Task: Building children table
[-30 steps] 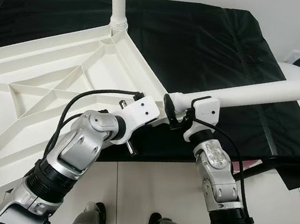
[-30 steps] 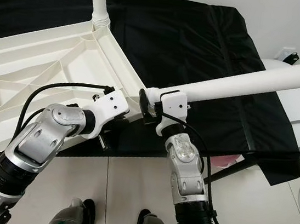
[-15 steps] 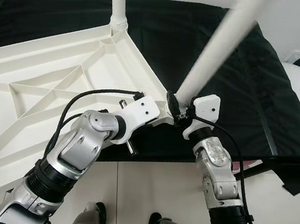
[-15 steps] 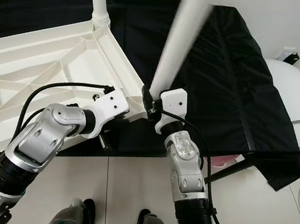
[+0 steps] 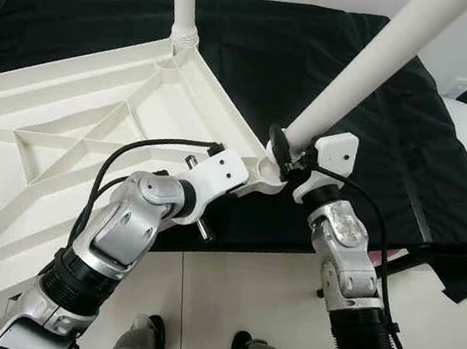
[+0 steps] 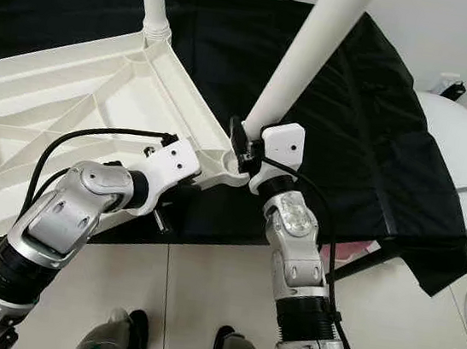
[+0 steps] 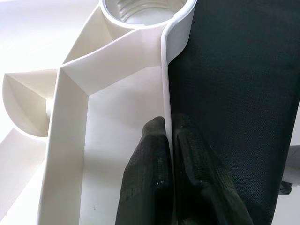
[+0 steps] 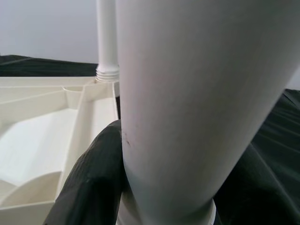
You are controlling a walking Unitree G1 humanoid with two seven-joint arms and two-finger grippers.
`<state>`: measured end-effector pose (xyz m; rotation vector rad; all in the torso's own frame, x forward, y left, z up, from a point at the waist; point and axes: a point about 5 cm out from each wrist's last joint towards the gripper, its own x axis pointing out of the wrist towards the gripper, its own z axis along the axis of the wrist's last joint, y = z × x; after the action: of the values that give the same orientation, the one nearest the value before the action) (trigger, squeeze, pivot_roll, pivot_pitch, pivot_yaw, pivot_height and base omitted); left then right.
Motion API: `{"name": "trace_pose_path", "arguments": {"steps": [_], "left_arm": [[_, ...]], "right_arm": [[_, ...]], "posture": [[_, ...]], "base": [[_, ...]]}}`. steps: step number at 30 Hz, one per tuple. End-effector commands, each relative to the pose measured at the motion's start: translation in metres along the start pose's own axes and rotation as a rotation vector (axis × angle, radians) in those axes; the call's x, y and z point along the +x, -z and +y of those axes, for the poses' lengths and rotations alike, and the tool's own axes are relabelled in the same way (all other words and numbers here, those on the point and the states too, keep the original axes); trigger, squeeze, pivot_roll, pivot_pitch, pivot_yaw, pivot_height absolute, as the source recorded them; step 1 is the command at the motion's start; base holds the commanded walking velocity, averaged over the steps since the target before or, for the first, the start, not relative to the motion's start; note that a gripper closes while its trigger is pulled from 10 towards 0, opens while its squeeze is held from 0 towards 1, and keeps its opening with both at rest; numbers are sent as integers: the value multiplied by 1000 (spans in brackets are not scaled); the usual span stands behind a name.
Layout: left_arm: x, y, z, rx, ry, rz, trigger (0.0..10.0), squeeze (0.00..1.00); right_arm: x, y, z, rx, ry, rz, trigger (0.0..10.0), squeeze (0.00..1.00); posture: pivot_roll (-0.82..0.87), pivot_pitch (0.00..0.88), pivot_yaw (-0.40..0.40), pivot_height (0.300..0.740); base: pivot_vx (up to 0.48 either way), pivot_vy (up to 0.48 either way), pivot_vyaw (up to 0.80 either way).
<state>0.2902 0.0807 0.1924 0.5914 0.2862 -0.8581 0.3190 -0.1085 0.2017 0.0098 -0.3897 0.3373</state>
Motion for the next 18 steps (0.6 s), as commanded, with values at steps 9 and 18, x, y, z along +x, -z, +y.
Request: {"name": "trace_pose_path", "arguments": {"steps": [9, 18], "left_arm": [[-4, -10, 9, 34, -104, -41, 10000, 0], [-6, -9, 13, 44, -120, -46, 10000, 0]], "right_arm": [[-2, 2, -1, 13, 3, 1, 7608, 0], [1, -1, -10, 19, 17, 3, 10000, 0]], "posture": [[-90, 171, -36, 740], [-92, 165, -36, 740]], "base": [[0, 0, 0], [0, 0, 0]]}}
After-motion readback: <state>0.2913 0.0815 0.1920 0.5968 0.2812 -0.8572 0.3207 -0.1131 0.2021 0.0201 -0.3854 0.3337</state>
